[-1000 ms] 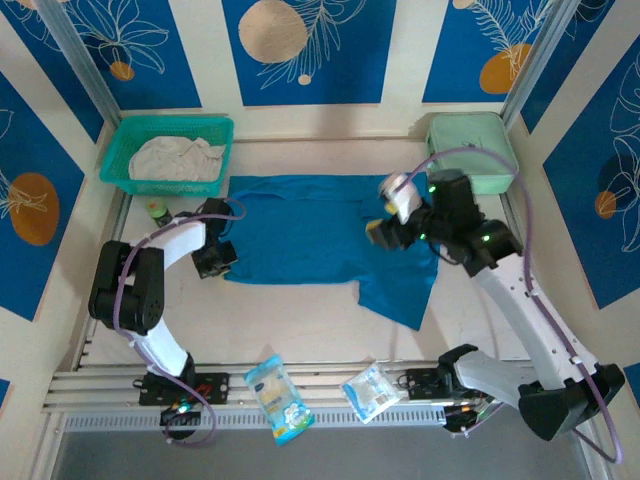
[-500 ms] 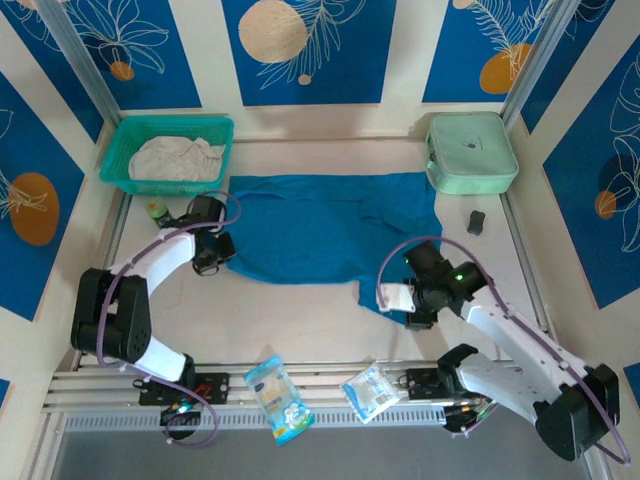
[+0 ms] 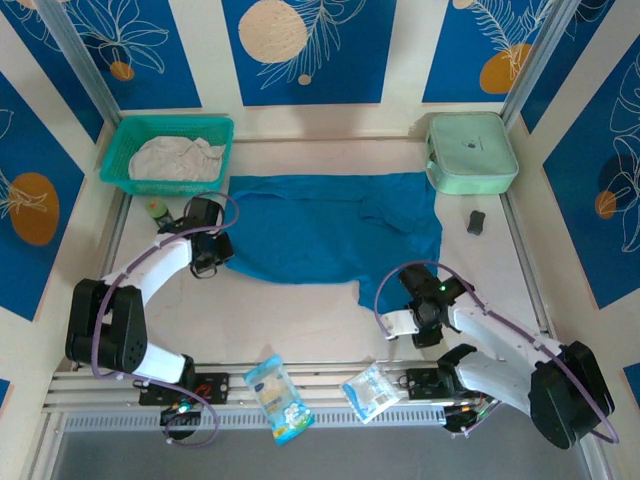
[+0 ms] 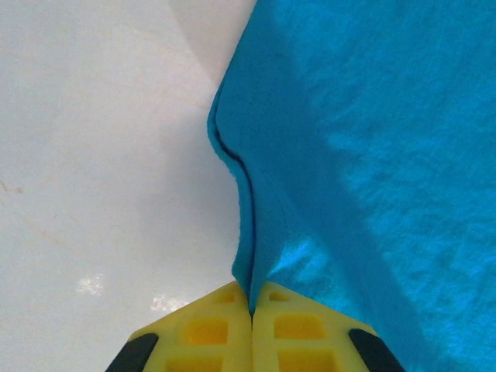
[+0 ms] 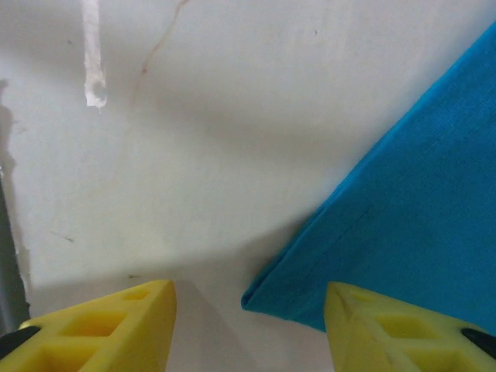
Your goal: Fold and stack the t-shirts
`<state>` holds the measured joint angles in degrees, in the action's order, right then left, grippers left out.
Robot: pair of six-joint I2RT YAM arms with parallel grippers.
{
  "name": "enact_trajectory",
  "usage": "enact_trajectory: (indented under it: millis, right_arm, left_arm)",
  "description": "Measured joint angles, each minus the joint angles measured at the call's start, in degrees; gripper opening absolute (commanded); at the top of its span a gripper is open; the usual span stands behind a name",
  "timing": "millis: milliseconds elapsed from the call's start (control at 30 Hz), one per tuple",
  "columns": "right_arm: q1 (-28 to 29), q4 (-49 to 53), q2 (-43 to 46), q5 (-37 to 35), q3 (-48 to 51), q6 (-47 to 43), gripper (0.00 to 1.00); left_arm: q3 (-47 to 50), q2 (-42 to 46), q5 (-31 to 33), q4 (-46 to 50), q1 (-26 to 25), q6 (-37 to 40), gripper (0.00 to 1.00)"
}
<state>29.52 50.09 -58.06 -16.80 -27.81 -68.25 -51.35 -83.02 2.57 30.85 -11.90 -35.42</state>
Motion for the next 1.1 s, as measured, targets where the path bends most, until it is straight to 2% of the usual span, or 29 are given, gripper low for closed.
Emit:
enact_trajectory:
  millis: [367, 533, 633, 767, 833, 1100]
  right_arm:
    - [-5.5, -2.6, -9.2, 0.6, -2.6, -4.4, 0.45]
    - [-7.0, -2.1, -14.4, 1.2, -5.3, -6.4, 0.38]
    - [-7.0, -2.0, -16.1, 1.1, -6.2, -6.7, 0.31]
    - [-6.6, -1.8, -16.1, 0.8, -6.2, -6.6, 0.18]
    - [-6.4, -1.4, -15.5, 0.7, -6.0, -6.4, 0.00]
    - [-6.2, -0.9, -7.1, -0.6, -3.6, -5.8, 0.00]
  left_arm:
    - [0.4, 0.0, 0.0, -0.7, 0.0, 1.1, 0.00]
    - [0.5, 0.0, -0.3, -1.5, 0.0, 1.5, 0.00]
    - [0.6, 0.0, -0.6, -1.6, 0.0, 1.5, 0.00]
    - [0.7, 0.0, -0.7, -1.7, 0.0, 1.5, 0.00]
    - [0.8, 0.0, -0.7, -1.7, 0.0, 1.5, 0.00]
    - [2.6, 2.3, -1.1, -1.6, 0.0, 1.5, 0.00]
